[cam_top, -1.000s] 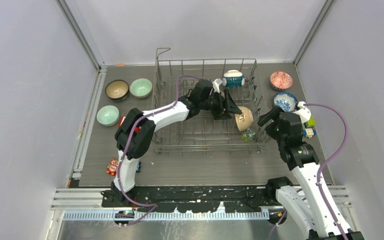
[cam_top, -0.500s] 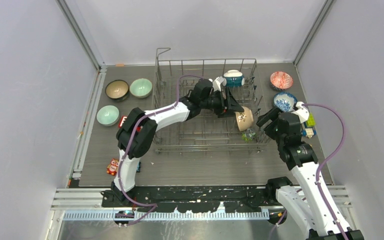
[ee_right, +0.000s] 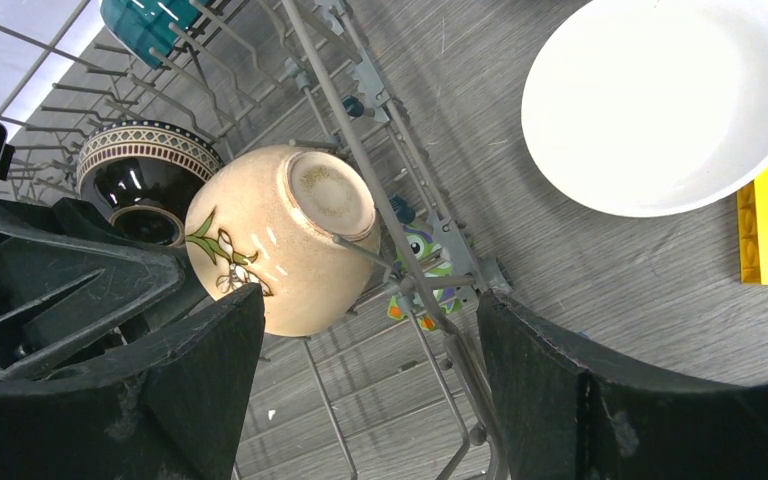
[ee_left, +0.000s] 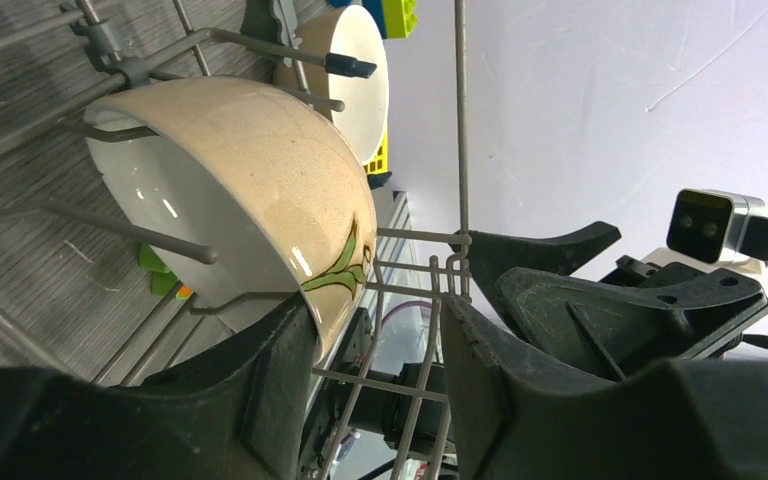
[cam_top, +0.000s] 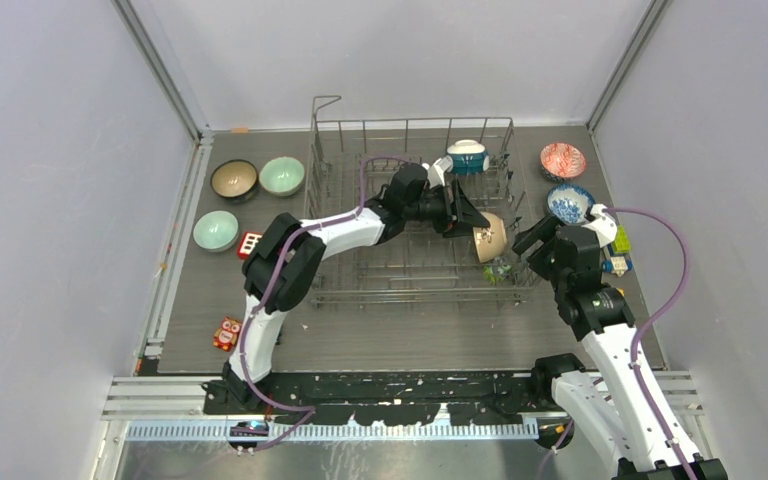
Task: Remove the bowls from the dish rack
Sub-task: Pick up the bowl from the dish rack.
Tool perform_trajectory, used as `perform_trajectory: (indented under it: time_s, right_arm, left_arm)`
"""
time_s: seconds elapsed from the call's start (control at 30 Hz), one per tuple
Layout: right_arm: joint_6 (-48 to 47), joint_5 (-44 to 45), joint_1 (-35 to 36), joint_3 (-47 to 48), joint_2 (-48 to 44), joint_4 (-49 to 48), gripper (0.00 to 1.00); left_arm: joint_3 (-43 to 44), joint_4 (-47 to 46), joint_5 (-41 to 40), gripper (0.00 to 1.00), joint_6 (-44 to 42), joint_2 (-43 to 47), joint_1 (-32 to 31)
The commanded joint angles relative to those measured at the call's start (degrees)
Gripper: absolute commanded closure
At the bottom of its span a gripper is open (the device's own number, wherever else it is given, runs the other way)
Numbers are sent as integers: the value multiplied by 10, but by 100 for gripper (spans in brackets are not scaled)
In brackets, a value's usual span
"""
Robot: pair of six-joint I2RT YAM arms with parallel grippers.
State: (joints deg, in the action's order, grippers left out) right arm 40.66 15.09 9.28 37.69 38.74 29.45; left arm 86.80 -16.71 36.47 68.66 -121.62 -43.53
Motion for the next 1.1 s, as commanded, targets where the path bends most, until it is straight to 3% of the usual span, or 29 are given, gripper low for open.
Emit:
perform_trajectory:
  time_s: [0.0,0.57,0.93,1.07]
  right_arm:
    - [-2,4,3,-2,-3,-27,18]
    - [0,1,2,-13,-3,-31,18]
    - [0,4,2,-13,-1,-32,18]
    - [-1,11,2,-10,-1,-27,18]
  left_arm:
    - [17,-67,20,52,23,-8,-4]
    - [34,-108,30,67,46,-34,-17]
    - [44,-124,36,87,51,-36,-20]
    - [48,-139,40,98,56,-30,-20]
